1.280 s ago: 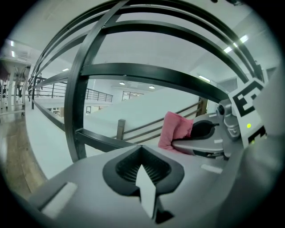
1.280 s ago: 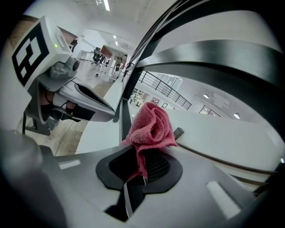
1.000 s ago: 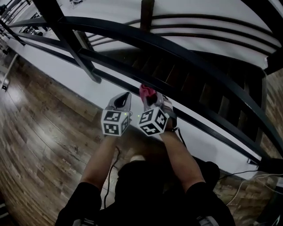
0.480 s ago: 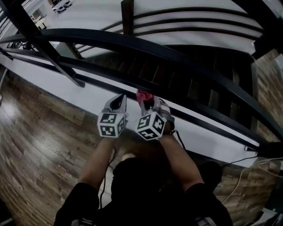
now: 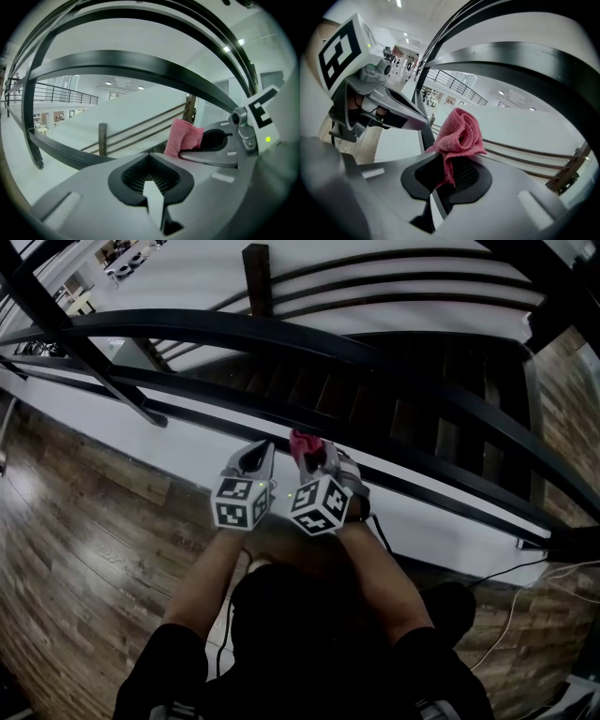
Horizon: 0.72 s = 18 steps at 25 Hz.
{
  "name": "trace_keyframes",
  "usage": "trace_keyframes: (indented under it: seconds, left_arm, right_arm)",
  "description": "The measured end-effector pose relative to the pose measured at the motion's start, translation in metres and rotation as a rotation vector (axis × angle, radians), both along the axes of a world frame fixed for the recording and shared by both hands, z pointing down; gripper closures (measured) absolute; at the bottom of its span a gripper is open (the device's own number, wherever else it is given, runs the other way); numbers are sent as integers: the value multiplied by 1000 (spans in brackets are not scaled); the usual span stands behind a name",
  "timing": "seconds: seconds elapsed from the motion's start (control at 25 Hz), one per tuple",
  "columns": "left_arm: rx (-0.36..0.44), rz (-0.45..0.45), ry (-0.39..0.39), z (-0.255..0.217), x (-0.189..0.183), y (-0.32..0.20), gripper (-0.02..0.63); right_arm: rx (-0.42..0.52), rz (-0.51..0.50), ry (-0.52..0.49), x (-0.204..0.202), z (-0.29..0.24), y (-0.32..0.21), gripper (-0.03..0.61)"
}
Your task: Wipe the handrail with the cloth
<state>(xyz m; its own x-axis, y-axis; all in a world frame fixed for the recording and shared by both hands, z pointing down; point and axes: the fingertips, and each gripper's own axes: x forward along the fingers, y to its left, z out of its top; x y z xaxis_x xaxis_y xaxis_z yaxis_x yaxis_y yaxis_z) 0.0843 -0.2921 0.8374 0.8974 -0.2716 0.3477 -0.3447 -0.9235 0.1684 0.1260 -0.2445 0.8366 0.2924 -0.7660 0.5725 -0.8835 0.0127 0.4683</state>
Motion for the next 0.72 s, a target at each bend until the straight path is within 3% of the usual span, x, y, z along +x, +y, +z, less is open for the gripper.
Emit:
trace_keyframes:
  seconds: [0.28,0.6,0.72]
  left_arm:
    - [59,54,-39,-3,17,20,615]
    - [98,98,-89,4,27,59,615]
    - [96,121,-85,-1,36,82,615]
  right_arm:
    - [-65,-173,120,1,2,21,537]
    - [-89,-195,65,25,1,63,537]
    - [-93,-208,95,35,1,85,537]
